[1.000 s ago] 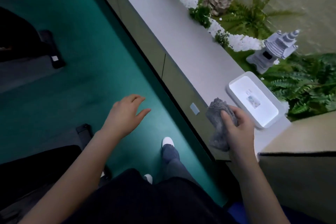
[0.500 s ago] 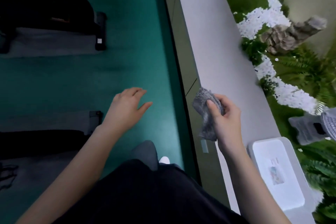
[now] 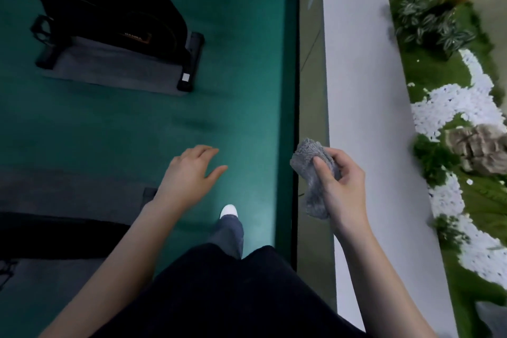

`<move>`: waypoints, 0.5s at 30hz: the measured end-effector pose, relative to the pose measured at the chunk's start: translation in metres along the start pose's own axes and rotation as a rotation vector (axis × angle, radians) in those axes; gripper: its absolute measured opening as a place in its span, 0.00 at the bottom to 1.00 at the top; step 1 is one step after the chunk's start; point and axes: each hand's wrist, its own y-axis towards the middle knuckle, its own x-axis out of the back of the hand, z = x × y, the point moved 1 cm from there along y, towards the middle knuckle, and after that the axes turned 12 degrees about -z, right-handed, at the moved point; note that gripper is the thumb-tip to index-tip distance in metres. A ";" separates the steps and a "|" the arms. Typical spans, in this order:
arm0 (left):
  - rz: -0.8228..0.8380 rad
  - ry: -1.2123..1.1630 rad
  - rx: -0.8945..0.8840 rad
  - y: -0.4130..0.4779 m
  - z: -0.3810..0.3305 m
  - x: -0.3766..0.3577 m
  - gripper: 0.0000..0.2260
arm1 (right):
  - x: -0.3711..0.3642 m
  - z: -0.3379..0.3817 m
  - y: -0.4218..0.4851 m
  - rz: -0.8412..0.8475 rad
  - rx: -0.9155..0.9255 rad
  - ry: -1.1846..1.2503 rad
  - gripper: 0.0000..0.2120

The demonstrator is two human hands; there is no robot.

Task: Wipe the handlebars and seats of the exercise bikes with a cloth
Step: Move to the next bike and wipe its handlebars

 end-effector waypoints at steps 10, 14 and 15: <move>-0.096 -0.026 0.175 0.115 0.044 0.041 0.23 | -0.093 0.039 0.121 0.143 0.009 -0.032 0.06; -0.134 -0.035 0.297 0.146 0.065 0.049 0.23 | -0.137 0.050 0.170 0.224 0.020 -0.050 0.09; -0.145 -0.036 0.326 0.154 0.069 0.051 0.23 | -0.150 0.054 0.184 0.246 0.026 -0.049 0.09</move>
